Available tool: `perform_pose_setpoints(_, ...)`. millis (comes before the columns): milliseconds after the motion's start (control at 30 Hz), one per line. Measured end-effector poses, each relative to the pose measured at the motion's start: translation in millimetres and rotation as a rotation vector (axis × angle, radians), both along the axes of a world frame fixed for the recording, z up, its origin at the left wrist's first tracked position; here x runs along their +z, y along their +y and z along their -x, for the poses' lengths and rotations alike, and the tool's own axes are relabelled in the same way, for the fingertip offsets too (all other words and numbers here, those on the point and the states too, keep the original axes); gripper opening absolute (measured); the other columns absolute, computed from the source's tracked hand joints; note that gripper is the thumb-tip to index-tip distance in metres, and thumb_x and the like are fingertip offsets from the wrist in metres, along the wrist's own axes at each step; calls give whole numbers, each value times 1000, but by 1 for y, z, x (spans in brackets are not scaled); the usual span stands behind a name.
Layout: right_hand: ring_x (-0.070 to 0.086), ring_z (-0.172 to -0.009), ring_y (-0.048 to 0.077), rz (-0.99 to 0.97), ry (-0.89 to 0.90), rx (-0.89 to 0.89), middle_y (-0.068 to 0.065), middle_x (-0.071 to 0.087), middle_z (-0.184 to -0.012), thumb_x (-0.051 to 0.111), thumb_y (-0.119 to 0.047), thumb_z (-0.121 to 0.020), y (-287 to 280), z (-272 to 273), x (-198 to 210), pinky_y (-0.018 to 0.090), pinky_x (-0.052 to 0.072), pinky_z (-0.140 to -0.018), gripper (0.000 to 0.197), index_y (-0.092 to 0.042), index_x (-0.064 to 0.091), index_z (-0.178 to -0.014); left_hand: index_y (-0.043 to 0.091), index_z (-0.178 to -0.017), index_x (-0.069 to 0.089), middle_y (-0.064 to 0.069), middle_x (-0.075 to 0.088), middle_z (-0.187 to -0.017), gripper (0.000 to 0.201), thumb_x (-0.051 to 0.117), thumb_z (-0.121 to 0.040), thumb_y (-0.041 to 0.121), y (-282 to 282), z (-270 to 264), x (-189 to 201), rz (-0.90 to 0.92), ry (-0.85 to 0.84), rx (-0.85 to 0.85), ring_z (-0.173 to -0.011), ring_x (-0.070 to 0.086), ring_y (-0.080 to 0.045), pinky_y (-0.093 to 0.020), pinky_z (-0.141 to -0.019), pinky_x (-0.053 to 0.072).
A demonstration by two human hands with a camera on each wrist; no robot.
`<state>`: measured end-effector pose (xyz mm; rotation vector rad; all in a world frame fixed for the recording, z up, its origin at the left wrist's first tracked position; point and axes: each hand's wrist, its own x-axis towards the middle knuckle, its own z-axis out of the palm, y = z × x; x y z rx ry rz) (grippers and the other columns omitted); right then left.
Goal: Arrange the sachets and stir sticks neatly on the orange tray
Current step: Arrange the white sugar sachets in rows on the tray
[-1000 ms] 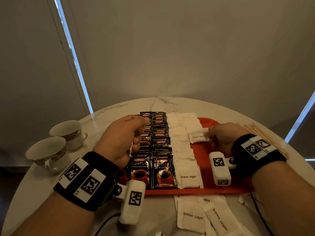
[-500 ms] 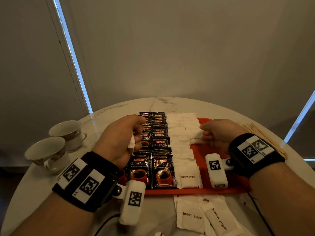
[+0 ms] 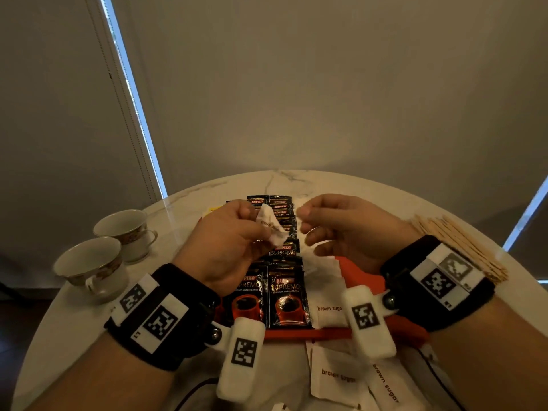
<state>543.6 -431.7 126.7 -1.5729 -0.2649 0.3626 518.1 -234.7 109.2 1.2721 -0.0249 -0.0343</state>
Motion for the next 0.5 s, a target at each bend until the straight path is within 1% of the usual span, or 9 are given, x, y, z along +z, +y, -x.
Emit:
perform_pose_setpoints(67,67,-76,18,56,-66,33,4,72,-85,87,-30,-61,11,7,-2,34,57,-69,53,-10,66,-106,15,-73,40,-18,59,-89,43,57,-86,-22,1,1,-2,-77,-66,-3,-93,67,-34,-36,-73,61)
perform_pose_setpoints(100,68,-78,19,80,-100,31,6,71,-87,89,-26,-61,15,8,-4,36,59,-72,54,-10,66,-108,15,-71,43,-16,61,-82,42,61,-84,-21,2,1,-2,-105,-94,2,-86,68,-31,-35,-73,61)
perform_pose_setpoints(167,69,-79,19,117,-166,-7,8,71,-89,89,-15,-71,18,9,-8,37,60,-75,43,-8,66,-107,11,-72,54,-15,67,-76,32,68,-76,-18,2,4,-1,-127,-133,0,-77,71,-26,-34,-72,60)
perform_pose_setpoints(200,70,-78,19,120,-184,-37,9,71,-89,87,-11,-75,18,8,-10,36,61,-75,36,-6,67,-105,8,-76,61,-16,71,-79,25,72,-71,-14,1,5,-1,-130,-140,-2,-79,74,-26,-33,-73,60)
perform_pose_setpoints(233,70,-77,20,109,-187,-64,10,72,-89,85,-10,-78,17,7,-11,35,62,-75,30,-5,69,-103,5,-82,67,-17,76,-85,22,75,-70,-11,0,6,-1,-137,-136,5,-85,76,-29,-33,-77,61)
perform_pose_setpoints(300,71,-77,22,51,-159,-107,13,74,-89,79,-9,-84,16,6,-10,35,62,-73,16,-5,70,-97,5,-92,75,-18,78,-100,24,74,-76,-12,0,4,-1,-142,-110,33,-97,76,-36,-38,-84,62)
perform_pose_setpoints(367,69,-73,21,-19,-139,-137,13,73,-86,73,-8,-90,16,5,-9,34,61,-69,7,-3,70,-94,7,-98,79,-15,79,-104,28,71,-82,-15,0,4,-1,-161,-99,44,-100,76,-36,-42,-88,62)
perform_pose_setpoints(433,68,-67,17,-49,-147,-172,9,72,-81,69,-9,-93,18,5,-9,31,59,-63,9,-1,70,-95,9,-102,80,-12,79,-105,31,71,-83,-14,1,6,1,-193,-104,37,-99,77,-32,-42,-89,61)
perform_pose_setpoints(500,67,-63,14,-75,-162,-203,7,73,-77,66,-11,-96,19,5,-9,27,57,-58,14,3,70,-98,11,-102,80,-10,80,-102,33,71,-83,-13,2,7,2,-188,-104,36,-95,78,-29,-37,-82,63)
